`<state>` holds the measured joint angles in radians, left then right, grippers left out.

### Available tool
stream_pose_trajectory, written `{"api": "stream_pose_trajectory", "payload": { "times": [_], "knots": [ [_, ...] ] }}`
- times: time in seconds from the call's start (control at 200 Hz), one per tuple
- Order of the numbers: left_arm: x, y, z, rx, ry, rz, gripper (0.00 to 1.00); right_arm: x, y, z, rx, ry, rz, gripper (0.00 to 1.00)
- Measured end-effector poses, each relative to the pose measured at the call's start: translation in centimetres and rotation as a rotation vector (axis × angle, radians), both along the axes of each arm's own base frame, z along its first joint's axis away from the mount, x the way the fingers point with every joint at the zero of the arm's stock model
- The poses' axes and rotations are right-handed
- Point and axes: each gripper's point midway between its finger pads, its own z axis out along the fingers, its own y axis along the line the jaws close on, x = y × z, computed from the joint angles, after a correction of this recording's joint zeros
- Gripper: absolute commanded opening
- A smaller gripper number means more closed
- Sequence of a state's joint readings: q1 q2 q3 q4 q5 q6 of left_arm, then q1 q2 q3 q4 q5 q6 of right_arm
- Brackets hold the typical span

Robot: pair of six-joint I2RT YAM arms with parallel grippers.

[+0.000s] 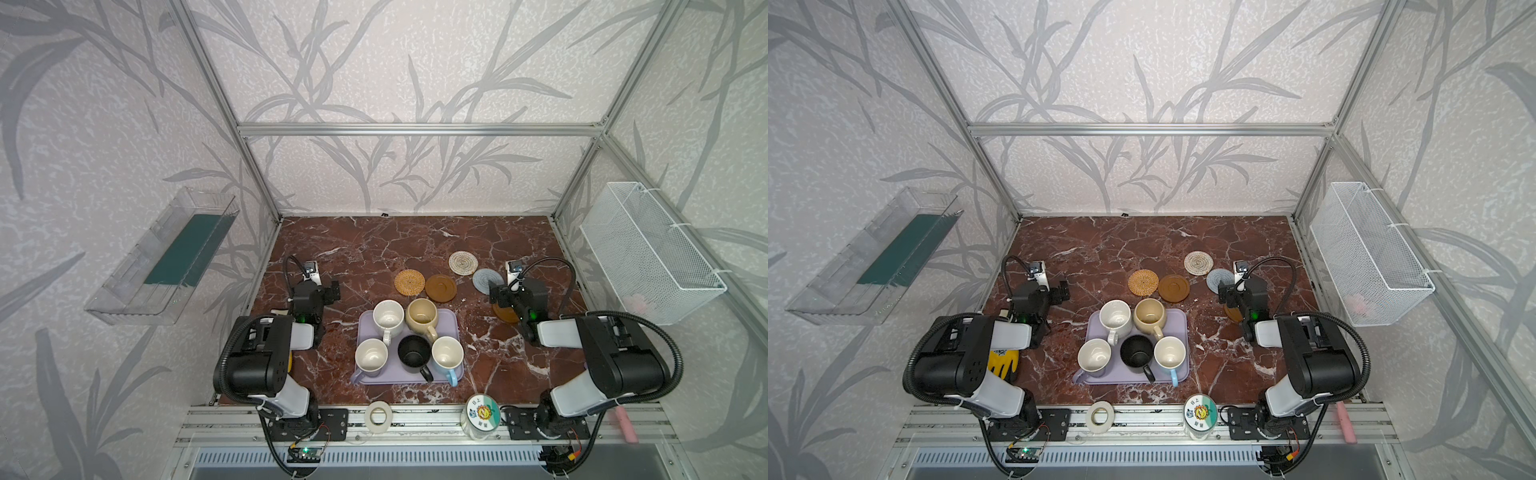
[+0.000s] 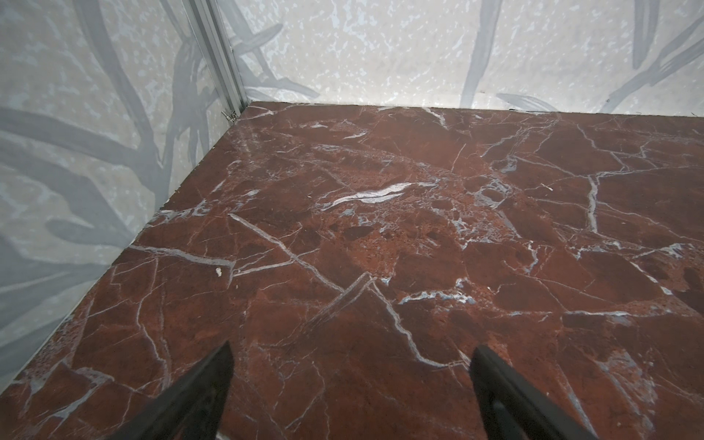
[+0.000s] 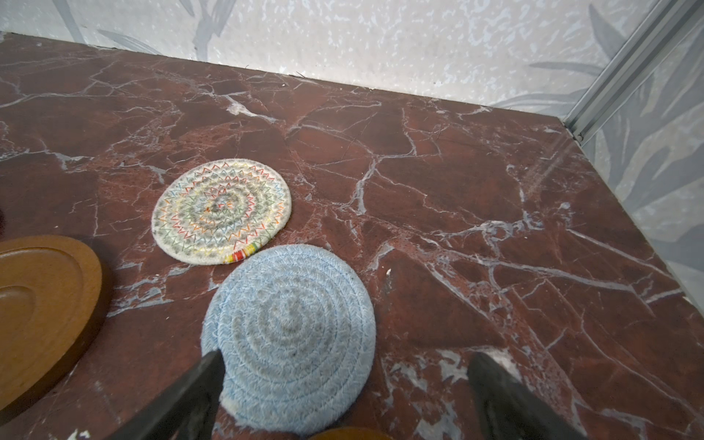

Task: Place cups on coasters
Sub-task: Move the coaster to the middle-left of the table.

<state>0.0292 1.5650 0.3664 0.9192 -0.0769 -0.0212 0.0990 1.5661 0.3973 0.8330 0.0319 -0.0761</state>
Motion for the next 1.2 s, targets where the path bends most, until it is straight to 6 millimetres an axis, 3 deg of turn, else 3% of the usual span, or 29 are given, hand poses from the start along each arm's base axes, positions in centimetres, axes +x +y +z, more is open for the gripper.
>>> {"api": "stream_pose_trajectory", "payload": {
  "times": [0.54,0.77,0.965,1.2],
  "knots": [
    [0.0,0.3,0.1,-0.006,-0.006,0.020,0.99,0.0,0.1,0.1,0.002,-0.002,0.004,0.99],
    [-0.9,1.2,0.8,-0.007,-0.039,0.078,0.97,-0.1,0.3,2.3,0.010,-0.054,0.018,0.99],
    [-1.2,1.9,4.8,-0.003,-0.080,0.125,0.99,-0.8,0.5,3.8,0.014,-0.045,0.032,0.99],
    [0.6,1.9,13.8,-0.163,-0.137,0.177,0.99,-0.6,1.0,8.0,0.097,-0.047,0.026,0.99]
  ]
}}
